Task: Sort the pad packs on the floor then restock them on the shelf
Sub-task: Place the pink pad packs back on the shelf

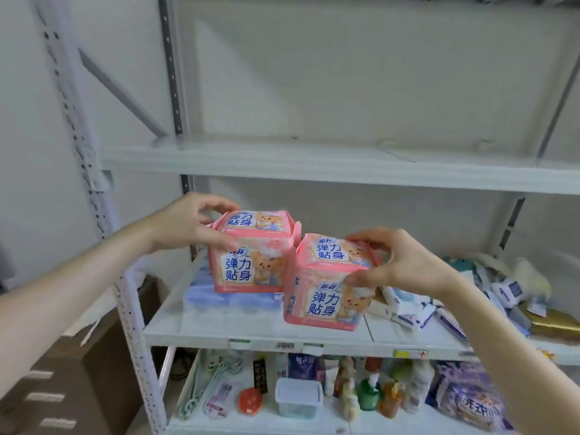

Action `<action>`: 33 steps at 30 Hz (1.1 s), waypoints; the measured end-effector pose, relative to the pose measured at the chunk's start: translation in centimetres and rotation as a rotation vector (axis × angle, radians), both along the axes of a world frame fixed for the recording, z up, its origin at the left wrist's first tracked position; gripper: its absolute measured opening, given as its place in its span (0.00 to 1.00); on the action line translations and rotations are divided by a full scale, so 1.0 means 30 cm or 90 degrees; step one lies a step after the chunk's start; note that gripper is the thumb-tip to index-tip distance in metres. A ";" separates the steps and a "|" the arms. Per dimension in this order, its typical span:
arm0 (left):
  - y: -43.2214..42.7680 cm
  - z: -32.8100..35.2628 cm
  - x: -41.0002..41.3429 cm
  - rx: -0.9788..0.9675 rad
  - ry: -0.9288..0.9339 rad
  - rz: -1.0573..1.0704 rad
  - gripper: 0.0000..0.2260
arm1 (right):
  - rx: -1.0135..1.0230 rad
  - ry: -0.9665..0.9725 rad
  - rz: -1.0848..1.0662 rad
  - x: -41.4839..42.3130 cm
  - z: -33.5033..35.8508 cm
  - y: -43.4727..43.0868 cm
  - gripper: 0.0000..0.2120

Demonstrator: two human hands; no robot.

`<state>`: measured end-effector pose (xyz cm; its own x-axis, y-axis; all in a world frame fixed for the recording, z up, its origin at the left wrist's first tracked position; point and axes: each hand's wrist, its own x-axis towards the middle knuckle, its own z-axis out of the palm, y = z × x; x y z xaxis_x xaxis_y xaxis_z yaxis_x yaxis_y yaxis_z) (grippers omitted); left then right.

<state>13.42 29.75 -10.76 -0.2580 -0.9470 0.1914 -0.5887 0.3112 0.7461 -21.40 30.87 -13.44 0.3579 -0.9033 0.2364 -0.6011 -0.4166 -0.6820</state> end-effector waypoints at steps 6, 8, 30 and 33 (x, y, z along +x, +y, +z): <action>0.057 0.309 0.074 -0.091 0.013 0.047 0.26 | -0.053 -0.049 0.056 0.080 0.300 -0.025 0.37; 0.056 0.380 0.103 -0.106 0.021 0.052 0.24 | -0.068 -0.057 0.060 0.115 0.374 -0.054 0.38; -0.724 0.662 0.532 -0.085 0.065 0.035 0.25 | -0.138 -0.140 0.022 0.563 0.612 -0.739 0.39; -0.864 0.671 0.561 -0.078 0.060 0.033 0.24 | -0.134 -0.135 0.014 0.608 0.621 -0.856 0.38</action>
